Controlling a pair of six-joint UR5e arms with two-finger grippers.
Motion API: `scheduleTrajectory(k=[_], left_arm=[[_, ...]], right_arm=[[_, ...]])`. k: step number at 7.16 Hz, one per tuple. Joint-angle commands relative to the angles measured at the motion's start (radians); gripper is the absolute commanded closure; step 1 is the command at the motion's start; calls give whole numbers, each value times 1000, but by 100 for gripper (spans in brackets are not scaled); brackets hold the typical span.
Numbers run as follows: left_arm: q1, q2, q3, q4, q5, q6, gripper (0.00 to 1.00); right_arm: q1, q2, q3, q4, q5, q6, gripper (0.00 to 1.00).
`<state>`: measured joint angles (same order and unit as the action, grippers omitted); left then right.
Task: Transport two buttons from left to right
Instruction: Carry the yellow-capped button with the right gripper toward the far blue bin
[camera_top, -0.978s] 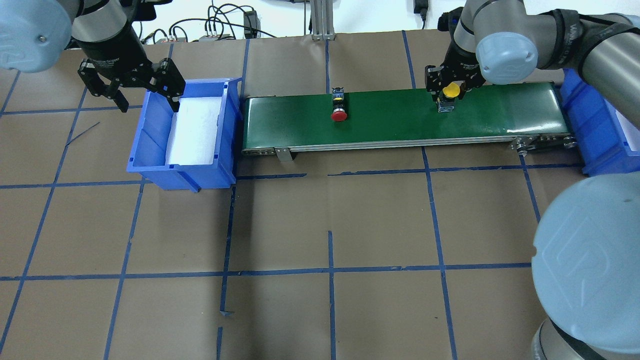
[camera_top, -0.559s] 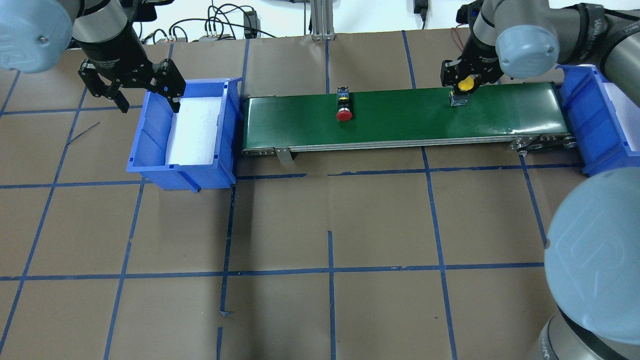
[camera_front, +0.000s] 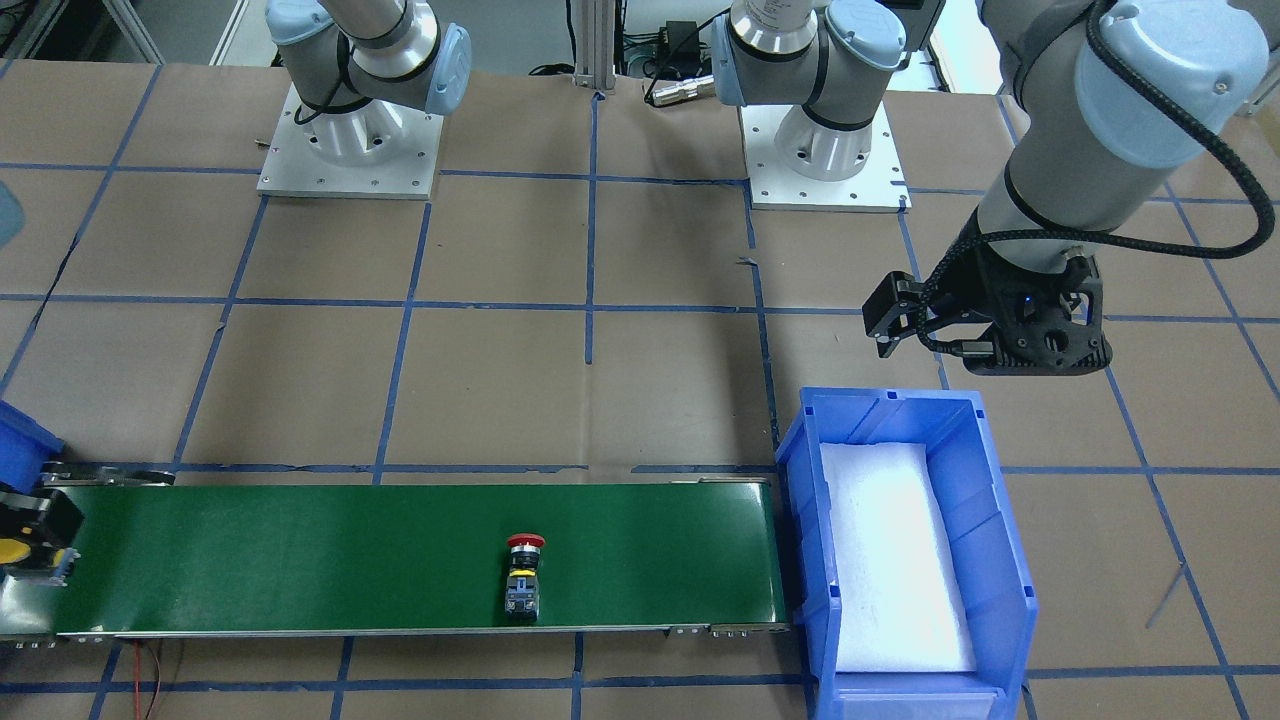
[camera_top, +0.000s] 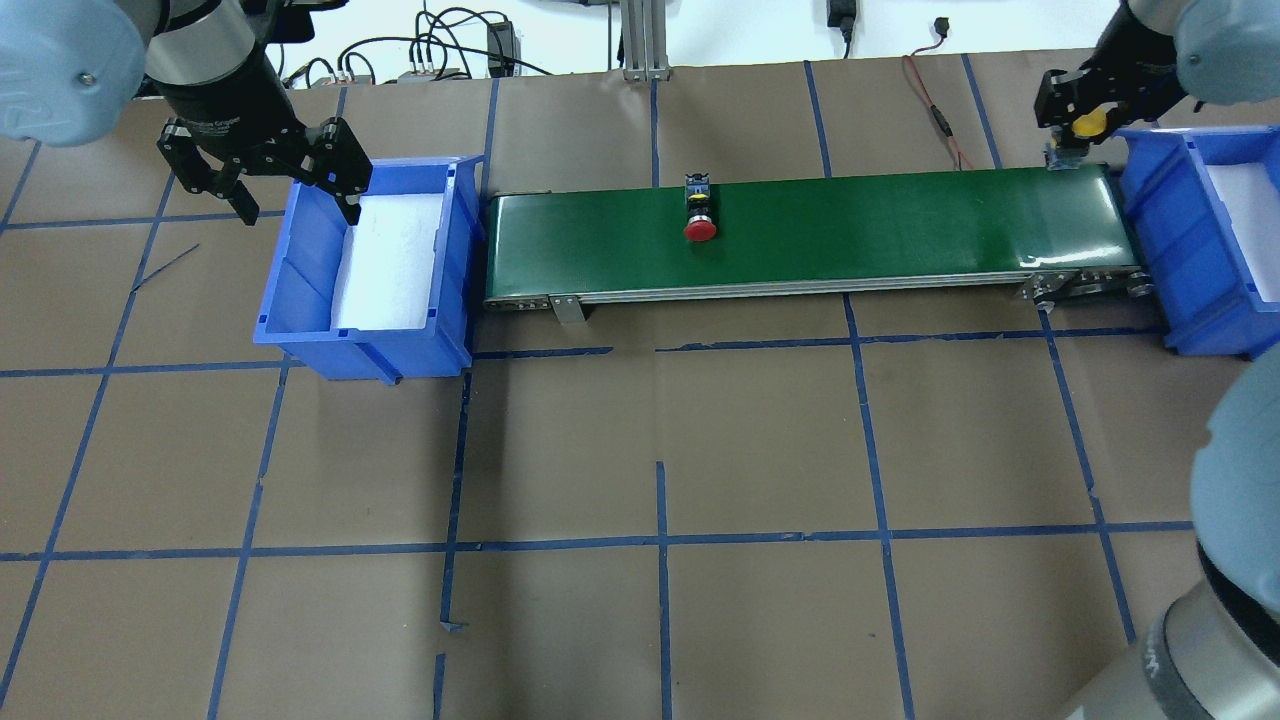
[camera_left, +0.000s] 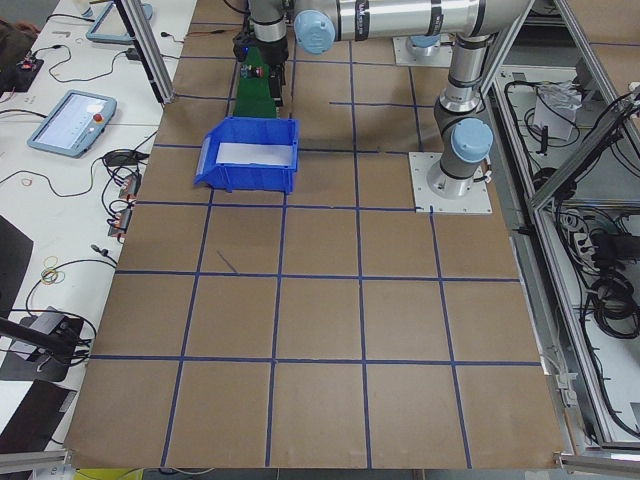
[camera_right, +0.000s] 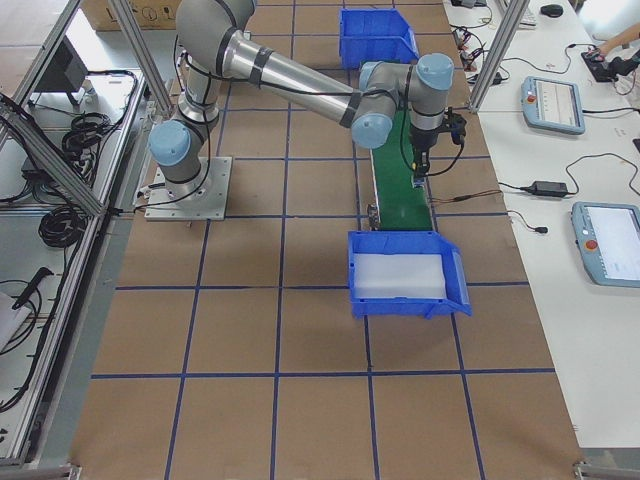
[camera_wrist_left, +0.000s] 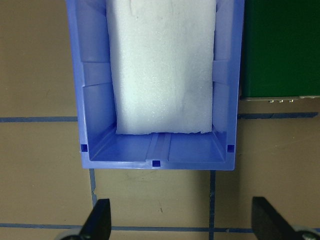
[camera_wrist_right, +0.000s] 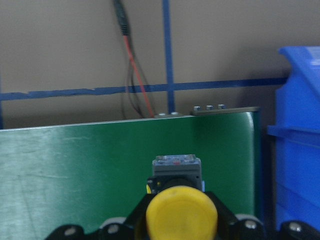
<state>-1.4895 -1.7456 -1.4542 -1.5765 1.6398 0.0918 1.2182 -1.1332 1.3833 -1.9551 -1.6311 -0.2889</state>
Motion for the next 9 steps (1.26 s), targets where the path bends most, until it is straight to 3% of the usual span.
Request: scheduleTrajectory(k=[1, 2, 4, 7, 8, 9], left_arm=[[0, 0, 2, 4, 0, 0, 0], [0, 0, 2, 12, 0, -1, 0], [-9, 6, 2, 10, 5, -10, 0], [-8, 9, -2, -13, 11, -3, 0], [-24, 9, 0, -13, -10, -58, 0], [-28, 9, 0, -16, -120, -157, 0]], right_arm=[[-139, -20, -26, 10, -35, -94, 93], [-170, -19, -32, 7, -29, -116, 93], [-294, -2, -17, -7, 101, -265, 93], [-325, 84, 54, -79, 91, -460, 93], [-365, 92, 98, -167, 93, -520, 93], [-384, 98, 115, -206, 93, -614, 92]])
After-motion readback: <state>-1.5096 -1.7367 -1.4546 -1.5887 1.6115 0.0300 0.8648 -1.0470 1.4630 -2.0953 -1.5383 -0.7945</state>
